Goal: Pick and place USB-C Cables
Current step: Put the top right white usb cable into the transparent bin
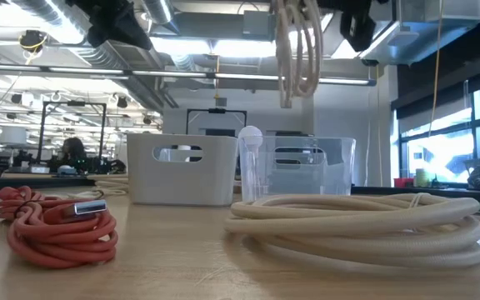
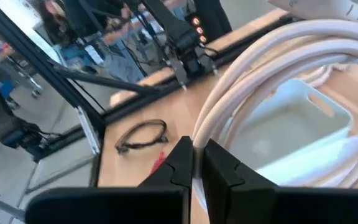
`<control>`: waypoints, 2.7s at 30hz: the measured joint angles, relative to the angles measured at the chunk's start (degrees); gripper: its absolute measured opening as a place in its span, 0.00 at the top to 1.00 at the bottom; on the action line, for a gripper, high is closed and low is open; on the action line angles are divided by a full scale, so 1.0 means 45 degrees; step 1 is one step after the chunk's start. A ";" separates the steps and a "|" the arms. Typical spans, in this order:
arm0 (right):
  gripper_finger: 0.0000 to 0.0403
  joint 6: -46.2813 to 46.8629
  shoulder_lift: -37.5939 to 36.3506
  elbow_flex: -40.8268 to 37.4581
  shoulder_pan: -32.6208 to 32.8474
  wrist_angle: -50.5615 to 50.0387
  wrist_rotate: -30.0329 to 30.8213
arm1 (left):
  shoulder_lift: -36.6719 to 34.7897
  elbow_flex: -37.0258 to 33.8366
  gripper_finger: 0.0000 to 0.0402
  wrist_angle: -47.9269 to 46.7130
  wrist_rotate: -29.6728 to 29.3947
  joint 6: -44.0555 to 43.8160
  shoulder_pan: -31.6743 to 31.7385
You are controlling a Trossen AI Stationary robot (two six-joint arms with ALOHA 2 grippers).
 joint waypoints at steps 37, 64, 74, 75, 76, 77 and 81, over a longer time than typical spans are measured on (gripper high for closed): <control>0.96 -0.2148 0.5454 0.7250 -0.0971 -1.1273 0.1549 | 0.0375 0.0000 0.99 0.0111 -0.0491 0.0005 0.0010; 0.97 -0.0531 0.6955 0.8050 -0.1645 -1.2297 0.0136 | 0.1001 0.0000 0.99 0.0075 -0.0400 0.0374 0.0013; 0.97 -0.0899 0.6950 0.8897 -0.1544 -1.2275 0.1744 | 0.1001 0.0000 0.99 0.0075 -0.0515 0.0379 0.0010; 0.97 -0.1019 0.6950 0.8899 -0.1549 -1.2275 0.1803 | 0.1001 0.0000 0.99 0.0075 -0.0519 0.0379 0.0012; 0.97 -0.1127 0.6950 0.8899 -0.1549 -1.2272 0.1794 | 0.1001 0.0000 0.99 0.0075 -0.0559 0.0379 0.0010; 0.97 -0.1152 0.6950 0.8899 -0.1542 -1.2264 0.1781 | 0.1001 0.0000 0.99 0.0075 -0.0602 0.0379 0.0015; 0.97 -0.1147 0.6950 0.8899 -0.1534 -1.1907 0.0950 | 0.1001 0.0000 0.99 0.0075 -0.0607 0.0379 0.0010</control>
